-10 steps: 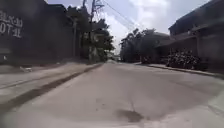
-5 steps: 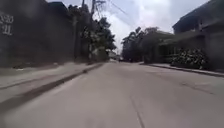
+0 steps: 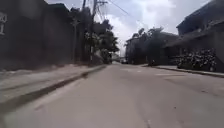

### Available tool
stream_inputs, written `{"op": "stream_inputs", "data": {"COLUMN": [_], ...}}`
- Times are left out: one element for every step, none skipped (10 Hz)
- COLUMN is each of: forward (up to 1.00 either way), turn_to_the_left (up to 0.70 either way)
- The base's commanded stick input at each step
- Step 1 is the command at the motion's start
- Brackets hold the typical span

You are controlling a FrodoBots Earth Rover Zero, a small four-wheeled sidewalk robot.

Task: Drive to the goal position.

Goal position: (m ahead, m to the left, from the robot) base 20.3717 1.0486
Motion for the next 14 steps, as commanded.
{"op": "stream_inputs", "data": {"forward": [1.00,1.00,1.00,1.00,1.00,1.00,1.00,1.00,1.00,1.00,1.00,1.00,1.00,1.00], "turn_to_the_left": [-0.35,-0.13,-0.03,0.00,0.00,0.00,0.00,0.00,0.00,0.00,0.00,0.00,0.00,0.00]}}
